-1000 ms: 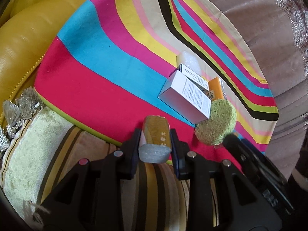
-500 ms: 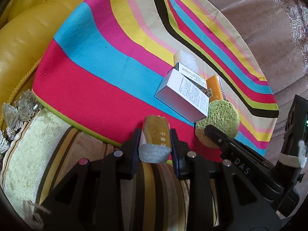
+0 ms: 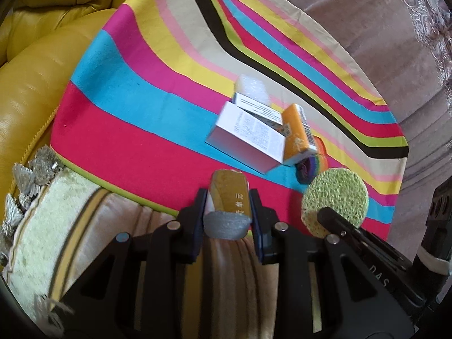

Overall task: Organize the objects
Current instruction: 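Grasp the gold box with the left gripper while the right grasps the green sponge, then carry the gold box and green sponge over the purple box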

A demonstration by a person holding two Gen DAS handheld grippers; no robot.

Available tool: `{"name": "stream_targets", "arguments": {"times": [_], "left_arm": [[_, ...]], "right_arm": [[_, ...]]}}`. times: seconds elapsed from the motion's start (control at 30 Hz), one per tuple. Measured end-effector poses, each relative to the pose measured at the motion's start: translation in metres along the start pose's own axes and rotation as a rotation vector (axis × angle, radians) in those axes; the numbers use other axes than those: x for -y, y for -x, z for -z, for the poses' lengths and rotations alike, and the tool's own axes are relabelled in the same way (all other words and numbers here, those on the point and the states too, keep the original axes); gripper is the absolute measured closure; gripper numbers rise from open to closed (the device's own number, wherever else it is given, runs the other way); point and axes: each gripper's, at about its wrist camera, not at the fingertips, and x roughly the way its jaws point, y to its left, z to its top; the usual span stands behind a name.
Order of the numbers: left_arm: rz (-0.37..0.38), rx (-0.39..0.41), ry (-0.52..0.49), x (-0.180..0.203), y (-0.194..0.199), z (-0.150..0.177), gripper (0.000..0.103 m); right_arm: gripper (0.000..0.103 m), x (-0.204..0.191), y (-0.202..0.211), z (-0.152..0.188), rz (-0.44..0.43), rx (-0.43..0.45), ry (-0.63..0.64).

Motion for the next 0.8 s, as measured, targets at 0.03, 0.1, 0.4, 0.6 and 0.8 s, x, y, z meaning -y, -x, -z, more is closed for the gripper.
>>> {"name": "stream_targets", "arguments": {"times": [0.03, 0.1, 0.4, 0.6, 0.8], "left_arm": [[0.003, -0.003, -0.004, 0.002, 0.0, 0.001, 0.07], [0.01, -0.009, -0.019, 0.01, 0.0, 0.004, 0.07], [0.021, -0.022, -0.077, 0.041, 0.0, 0.012, 0.07], [0.038, -0.043, -0.123, 0.064, -0.004, 0.019, 0.07], [0.062, -0.066, -0.164, 0.086, -0.009, 0.027, 0.07]], "right_arm": [[0.086, 0.003, 0.002, 0.001, -0.002, 0.003, -0.007], [0.086, 0.009, 0.007, 0.004, -0.007, 0.01, -0.025], [0.086, 0.035, 0.031, 0.015, -0.014, 0.048, -0.078], [0.086, 0.055, 0.046, 0.024, -0.006, 0.064, -0.118], [0.086, 0.072, 0.057, 0.033, 0.004, 0.075, -0.157]]}}
